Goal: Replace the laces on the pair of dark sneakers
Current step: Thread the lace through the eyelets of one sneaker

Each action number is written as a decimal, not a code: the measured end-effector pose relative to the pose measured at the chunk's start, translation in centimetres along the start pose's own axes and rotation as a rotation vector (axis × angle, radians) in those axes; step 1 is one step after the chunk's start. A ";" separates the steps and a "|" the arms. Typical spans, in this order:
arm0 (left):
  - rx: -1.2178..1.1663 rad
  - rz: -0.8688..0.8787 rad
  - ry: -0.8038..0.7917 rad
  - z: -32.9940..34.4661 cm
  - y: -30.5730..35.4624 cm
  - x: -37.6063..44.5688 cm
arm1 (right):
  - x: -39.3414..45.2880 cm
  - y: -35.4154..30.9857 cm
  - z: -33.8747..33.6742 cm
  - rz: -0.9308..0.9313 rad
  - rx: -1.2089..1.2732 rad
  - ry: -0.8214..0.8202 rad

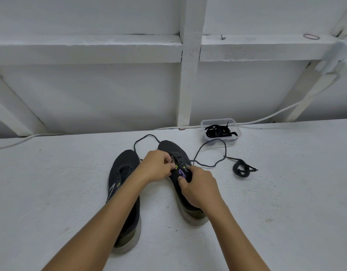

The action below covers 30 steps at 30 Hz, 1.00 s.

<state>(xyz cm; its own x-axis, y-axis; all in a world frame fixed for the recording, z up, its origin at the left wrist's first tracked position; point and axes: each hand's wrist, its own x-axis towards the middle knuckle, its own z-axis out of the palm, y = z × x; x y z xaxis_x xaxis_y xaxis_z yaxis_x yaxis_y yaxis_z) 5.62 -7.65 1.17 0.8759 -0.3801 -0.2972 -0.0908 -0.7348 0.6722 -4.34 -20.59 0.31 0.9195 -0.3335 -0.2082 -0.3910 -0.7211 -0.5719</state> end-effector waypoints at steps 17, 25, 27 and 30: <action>-0.065 -0.009 0.203 -0.2 0.0 0.3 | 0.0 -0.3 0.0 0.005 -0.006 0.004; -0.255 -0.152 -0.030 -0.4 -1.4 -0.6 | 0.0 -0.5 0.0 0.006 -0.031 -0.005; -0.232 -0.076 0.041 0.8 -1.2 -0.5 | 0.1 -0.4 0.0 0.004 -0.032 -0.006; 0.009 0.066 0.090 1.1 -0.5 -0.2 | 0.0 -0.4 0.0 -0.001 -0.026 -0.003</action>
<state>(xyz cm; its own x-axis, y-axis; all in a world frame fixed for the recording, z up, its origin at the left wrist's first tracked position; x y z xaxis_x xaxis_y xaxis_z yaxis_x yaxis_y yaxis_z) 5.00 -7.81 0.15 0.9070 -0.3760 -0.1899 -0.1537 -0.7151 0.6819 -4.18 -20.29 0.49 0.9199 -0.3310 -0.2105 -0.3913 -0.7369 -0.5513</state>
